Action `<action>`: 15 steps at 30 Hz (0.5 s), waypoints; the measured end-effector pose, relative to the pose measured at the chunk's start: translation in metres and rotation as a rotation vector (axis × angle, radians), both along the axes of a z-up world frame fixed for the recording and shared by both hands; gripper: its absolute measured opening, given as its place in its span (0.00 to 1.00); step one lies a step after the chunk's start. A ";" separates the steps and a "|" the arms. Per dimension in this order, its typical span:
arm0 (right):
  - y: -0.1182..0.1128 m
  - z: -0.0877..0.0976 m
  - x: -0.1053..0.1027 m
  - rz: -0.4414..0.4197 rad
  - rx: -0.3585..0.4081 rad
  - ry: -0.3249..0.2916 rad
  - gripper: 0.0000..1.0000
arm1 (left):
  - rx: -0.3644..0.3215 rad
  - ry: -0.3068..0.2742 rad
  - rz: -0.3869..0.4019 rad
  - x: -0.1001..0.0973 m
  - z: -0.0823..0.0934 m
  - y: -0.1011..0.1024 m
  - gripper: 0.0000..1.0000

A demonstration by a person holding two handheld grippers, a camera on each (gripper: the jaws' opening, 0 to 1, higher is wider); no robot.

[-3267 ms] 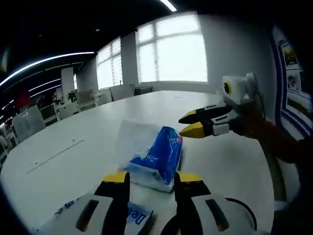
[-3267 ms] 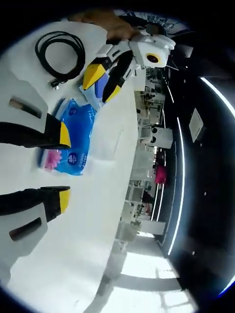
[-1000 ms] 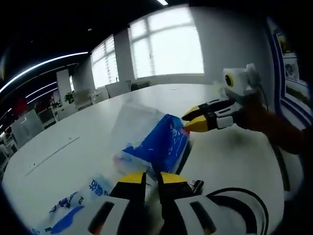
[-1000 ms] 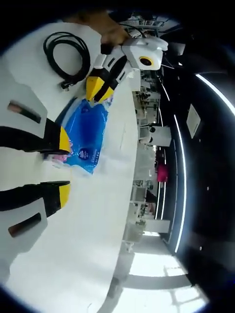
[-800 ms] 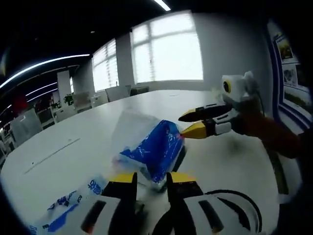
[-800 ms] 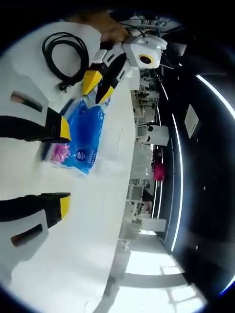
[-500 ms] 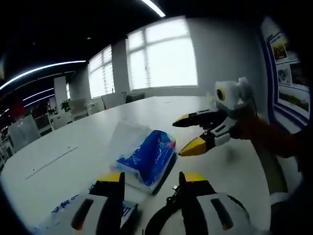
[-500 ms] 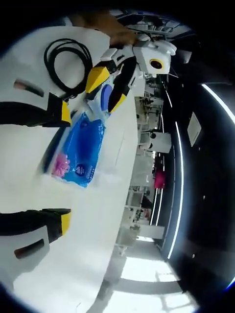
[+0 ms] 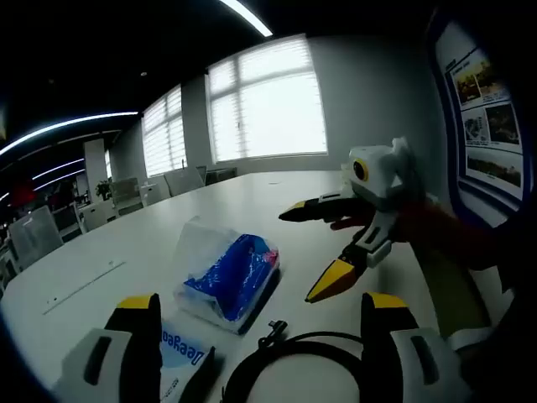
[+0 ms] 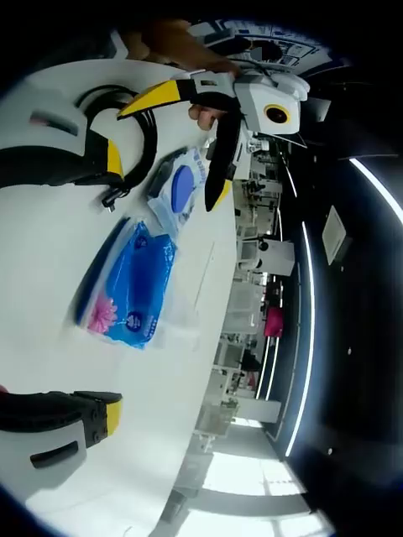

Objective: Arrange the tabletop items into an orderly group along one side of the table until the central work area is clear of visible clutter.

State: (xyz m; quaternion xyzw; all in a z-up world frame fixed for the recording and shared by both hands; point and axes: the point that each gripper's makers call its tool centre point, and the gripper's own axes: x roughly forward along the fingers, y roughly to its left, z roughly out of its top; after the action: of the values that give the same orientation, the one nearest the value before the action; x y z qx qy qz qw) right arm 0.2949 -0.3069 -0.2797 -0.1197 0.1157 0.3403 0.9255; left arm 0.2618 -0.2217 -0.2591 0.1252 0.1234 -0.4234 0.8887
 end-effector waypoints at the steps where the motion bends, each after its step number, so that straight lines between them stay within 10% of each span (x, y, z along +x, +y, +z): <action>1: 0.000 -0.001 0.000 0.000 -0.004 0.001 1.00 | 0.004 -0.004 -0.004 -0.001 0.000 0.000 1.00; 15: 0.000 0.009 -0.006 0.000 0.000 -0.016 1.00 | -0.017 -0.027 0.001 -0.008 0.010 0.006 1.00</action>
State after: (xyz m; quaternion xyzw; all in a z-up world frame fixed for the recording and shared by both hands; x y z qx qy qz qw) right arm 0.2890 -0.3073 -0.2705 -0.1222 0.1084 0.3393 0.9264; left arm 0.2543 -0.2156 -0.2495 0.1232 0.1077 -0.4224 0.8915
